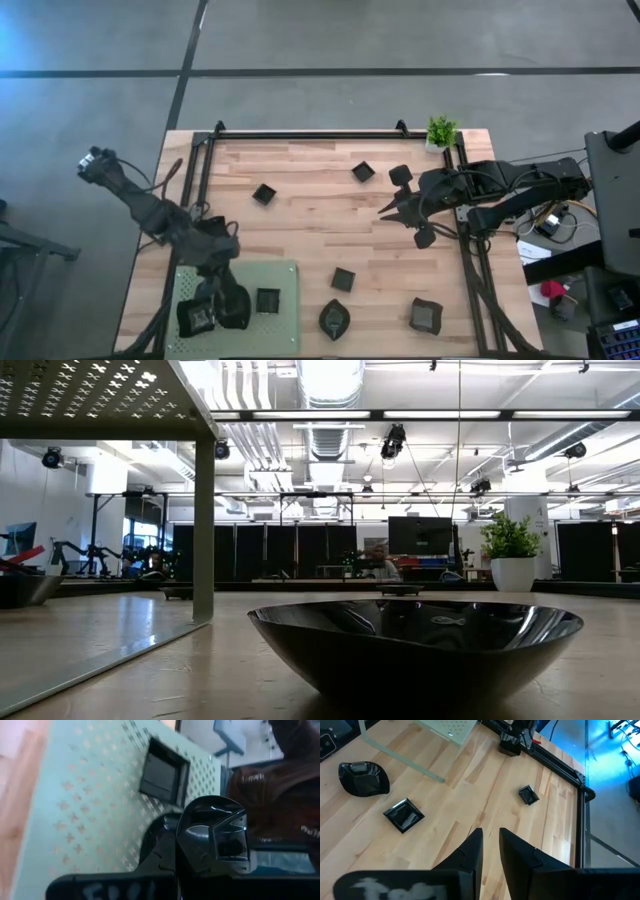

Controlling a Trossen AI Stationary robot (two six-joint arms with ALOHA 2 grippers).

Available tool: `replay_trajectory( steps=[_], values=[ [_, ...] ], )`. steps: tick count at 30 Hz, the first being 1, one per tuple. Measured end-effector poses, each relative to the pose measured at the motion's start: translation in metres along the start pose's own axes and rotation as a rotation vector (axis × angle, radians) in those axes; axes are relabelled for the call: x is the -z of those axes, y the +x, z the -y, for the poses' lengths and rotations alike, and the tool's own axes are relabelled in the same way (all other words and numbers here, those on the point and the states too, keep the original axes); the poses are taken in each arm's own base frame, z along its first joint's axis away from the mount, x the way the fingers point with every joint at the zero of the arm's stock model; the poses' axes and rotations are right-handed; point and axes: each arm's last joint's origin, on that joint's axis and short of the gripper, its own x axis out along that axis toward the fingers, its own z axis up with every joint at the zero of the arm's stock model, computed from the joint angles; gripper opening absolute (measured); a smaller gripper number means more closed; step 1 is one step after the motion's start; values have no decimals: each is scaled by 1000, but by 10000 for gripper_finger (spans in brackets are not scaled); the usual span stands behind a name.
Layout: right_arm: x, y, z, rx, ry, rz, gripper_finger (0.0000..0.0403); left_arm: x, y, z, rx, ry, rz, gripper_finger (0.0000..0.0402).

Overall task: Pick & Place Mini shaped plates
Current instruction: Stack the black leaf shaped plate on top of the other black leaf shaped plate on the shelf

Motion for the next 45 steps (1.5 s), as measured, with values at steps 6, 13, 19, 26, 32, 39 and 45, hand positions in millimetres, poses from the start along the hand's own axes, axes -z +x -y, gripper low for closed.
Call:
replay_trajectory(
  steps=[6,13,19,26,32,39,45],
  values=[
    [0,0,0,0,0,0,59,4,13,2,-32,24,-43,0],
    [0,0,0,0,0,0,57,5,19,3,-23,54,-92,0],
    [0,0,0,0,0,0,57,4,19,2,-27,51,-86,0],
    [0,0,0,2,0,4,56,5,19,1,-40,53,-88,12],
    [-1,0,0,4,0,10,56,6,19,-1,-56,56,-96,41],
    [-2,0,1,9,1,21,56,7,16,-1,-51,99,-108,57],
    [-2,0,1,10,1,22,56,6,9,-1,-40,157,-73,57]
  ],
)
